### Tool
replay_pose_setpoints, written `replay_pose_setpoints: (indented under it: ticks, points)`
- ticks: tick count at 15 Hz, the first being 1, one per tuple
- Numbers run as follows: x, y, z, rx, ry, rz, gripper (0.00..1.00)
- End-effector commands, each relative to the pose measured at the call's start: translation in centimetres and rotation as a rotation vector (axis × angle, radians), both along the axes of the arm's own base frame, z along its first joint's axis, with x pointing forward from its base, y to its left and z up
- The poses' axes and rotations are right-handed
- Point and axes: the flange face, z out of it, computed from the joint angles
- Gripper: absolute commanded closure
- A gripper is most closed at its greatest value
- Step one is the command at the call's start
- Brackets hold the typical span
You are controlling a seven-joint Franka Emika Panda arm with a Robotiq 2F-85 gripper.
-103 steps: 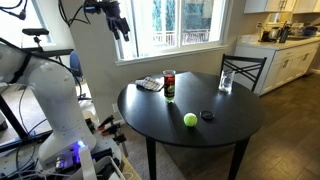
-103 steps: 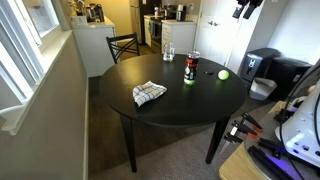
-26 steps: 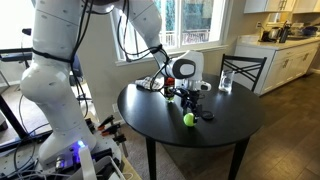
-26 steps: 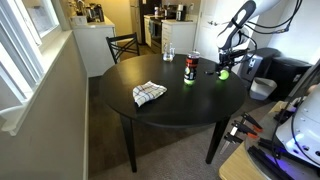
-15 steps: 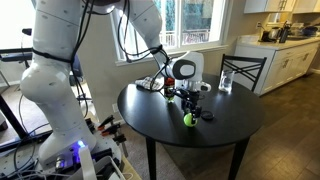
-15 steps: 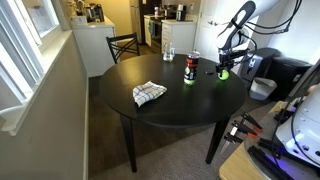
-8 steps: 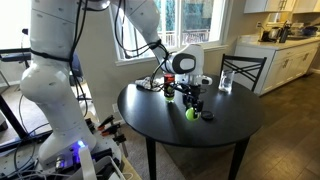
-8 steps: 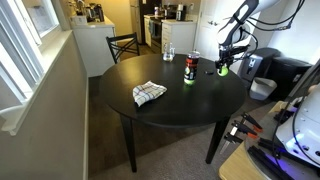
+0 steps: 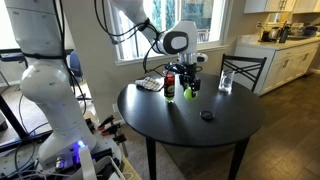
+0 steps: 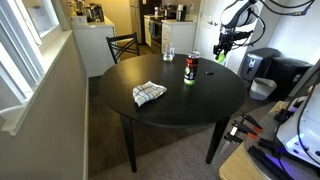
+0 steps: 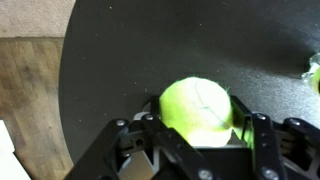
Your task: Pick up the green tennis ball and put it in the storage container
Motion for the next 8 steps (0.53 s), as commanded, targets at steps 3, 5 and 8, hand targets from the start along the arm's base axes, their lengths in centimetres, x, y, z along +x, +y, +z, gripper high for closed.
replay_pose_setpoints:
  ticks: [3,5,8]
  points:
    - [0.9,4.9,5.1,0.024,-0.108,0.1,0.58]
    - [1.6,6.6,6.2,0.017,-0.134,0.14,0.58]
    - [2.1,9.4,7.8,0.014,-0.169,0.189,0.58]
